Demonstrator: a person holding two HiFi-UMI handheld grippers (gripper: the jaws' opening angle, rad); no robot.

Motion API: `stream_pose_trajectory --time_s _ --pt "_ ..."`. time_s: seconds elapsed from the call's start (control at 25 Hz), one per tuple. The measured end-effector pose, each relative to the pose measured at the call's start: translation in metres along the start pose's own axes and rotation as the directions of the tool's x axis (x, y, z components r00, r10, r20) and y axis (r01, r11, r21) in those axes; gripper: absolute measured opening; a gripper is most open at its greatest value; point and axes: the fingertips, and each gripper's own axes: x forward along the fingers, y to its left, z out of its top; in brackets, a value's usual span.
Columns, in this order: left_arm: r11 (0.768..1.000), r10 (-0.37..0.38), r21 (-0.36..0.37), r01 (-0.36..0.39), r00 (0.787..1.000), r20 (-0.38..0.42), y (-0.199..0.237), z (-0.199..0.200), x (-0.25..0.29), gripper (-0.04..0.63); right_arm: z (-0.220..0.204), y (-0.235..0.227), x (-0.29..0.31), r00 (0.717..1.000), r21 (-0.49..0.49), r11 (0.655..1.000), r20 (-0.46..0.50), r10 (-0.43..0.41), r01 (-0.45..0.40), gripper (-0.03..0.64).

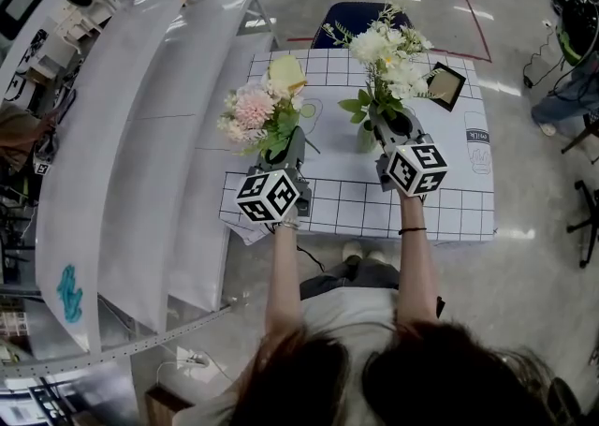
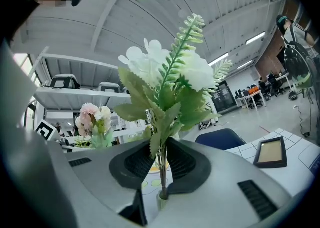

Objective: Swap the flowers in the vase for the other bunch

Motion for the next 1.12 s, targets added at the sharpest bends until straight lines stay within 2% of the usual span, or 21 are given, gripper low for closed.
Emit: stream_pose_trajectory --time_s 0.76,1.12 --pt "0.999 -0.041 0.007 0.042 0.998 -0.052 -0.003 -0.012 0.010 0.076 -0.033 -0.003 -0.002 0.997 -0.025 1.000 -0.074 -0.020 0.019 0.066" --pt "0.999 -0.040 0.006 0.040 0.997 -0.063 -0.001 -0.015 0.013 0.075 -0.044 -0.004 -0.002 0.992 -0.062 0.998 -0.128 -0.001 -0.008 0.064"
